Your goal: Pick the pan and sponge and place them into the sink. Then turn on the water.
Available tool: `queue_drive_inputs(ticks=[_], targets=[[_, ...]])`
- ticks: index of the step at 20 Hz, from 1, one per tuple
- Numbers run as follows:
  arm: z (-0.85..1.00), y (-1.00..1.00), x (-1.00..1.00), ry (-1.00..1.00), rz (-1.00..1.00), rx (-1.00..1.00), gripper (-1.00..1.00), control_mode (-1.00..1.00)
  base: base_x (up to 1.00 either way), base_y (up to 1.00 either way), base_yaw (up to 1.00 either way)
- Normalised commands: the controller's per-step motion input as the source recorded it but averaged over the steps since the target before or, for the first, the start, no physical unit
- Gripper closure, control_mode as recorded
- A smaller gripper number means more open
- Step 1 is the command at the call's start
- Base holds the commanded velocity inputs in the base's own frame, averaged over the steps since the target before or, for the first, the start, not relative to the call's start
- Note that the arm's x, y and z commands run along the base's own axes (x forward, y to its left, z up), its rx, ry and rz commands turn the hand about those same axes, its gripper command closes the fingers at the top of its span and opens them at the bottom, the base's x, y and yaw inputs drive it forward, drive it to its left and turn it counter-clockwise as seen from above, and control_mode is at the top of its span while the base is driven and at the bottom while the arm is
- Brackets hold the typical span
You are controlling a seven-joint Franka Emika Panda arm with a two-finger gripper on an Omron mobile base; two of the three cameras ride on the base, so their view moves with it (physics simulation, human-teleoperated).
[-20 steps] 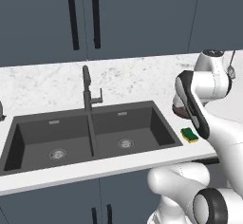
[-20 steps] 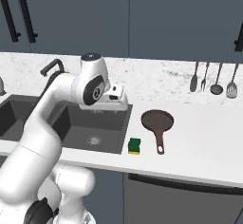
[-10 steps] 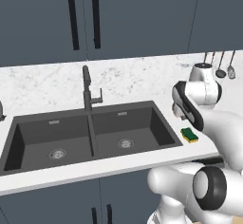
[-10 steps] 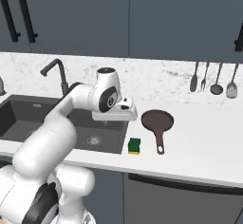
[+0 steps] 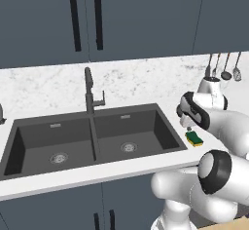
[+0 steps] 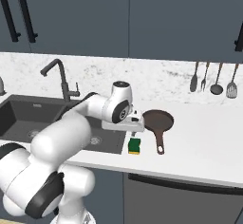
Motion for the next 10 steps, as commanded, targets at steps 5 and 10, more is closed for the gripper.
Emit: queue_drive_inputs(ticks=[5,10], targets=[[-0.34,-0.11,0.1,-0.01,0.0,0.0,-1.0,-1.0,0.0,0.0,0.0],[-0.29,-0.22,0.09,-0.04,0.0,0.0,-1.0,-1.0,0.0,0.0,0.0]])
